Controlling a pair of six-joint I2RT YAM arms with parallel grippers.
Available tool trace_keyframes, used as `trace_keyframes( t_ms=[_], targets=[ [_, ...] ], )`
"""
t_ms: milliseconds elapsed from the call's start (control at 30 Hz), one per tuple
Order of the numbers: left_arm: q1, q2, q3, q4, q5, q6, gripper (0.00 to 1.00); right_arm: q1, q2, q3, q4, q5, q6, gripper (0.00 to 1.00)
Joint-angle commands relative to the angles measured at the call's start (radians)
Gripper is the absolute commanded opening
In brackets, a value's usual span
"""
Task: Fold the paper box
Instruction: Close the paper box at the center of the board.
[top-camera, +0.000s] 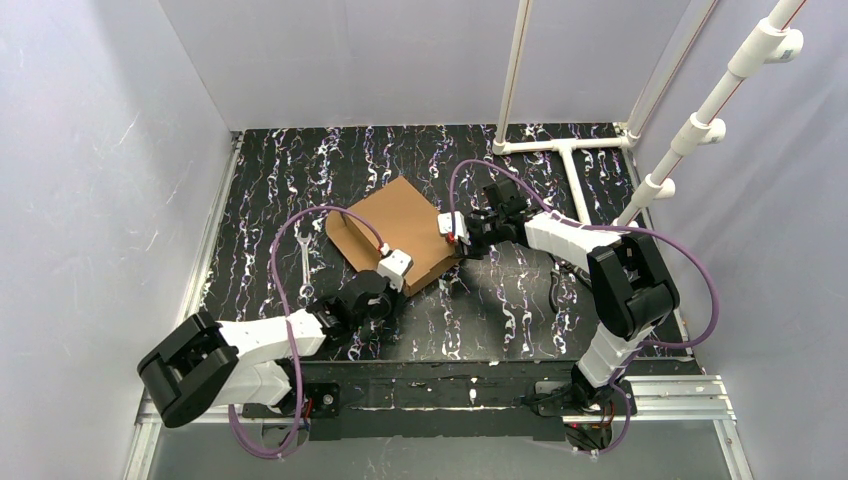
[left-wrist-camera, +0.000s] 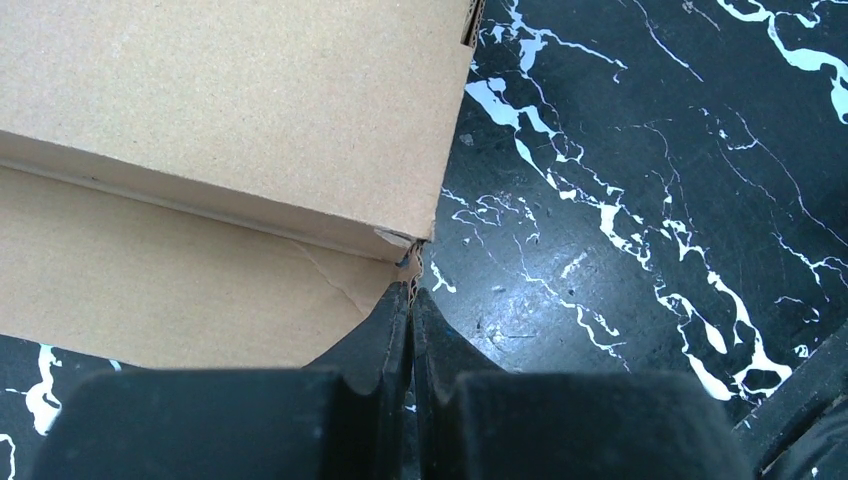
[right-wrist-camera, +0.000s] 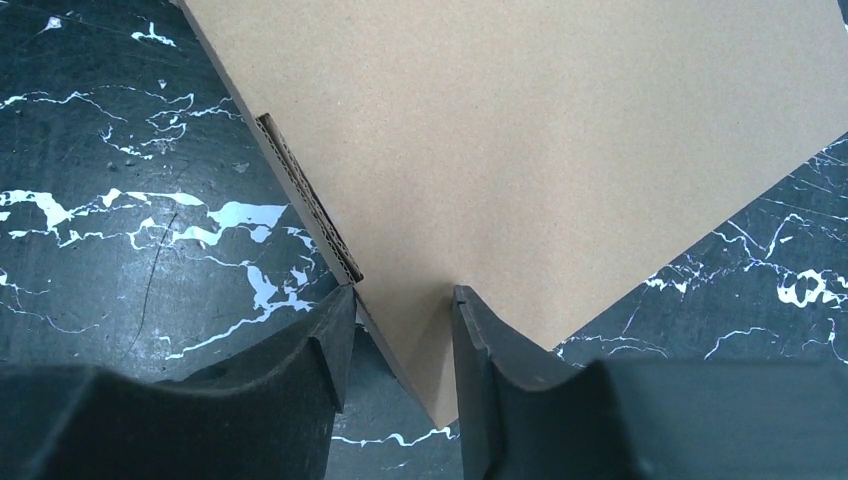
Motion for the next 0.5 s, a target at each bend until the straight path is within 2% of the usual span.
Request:
trace_keyframes(
  t_ms=[0, 467],
  targets=[
    [0.000, -0.044, -0.026, -0.030, 0.021, -0.015, 0.00, 0.001, 0.065, -0.027, -0.150, 0.071, 0.040, 0.46],
    [0.000, -0.056, -0.057, -0.017, 0.022, -0.017, 0.00, 0.006, 0.068, -0.026, -0.150, 0.073, 0.041, 0.46]
  ],
)
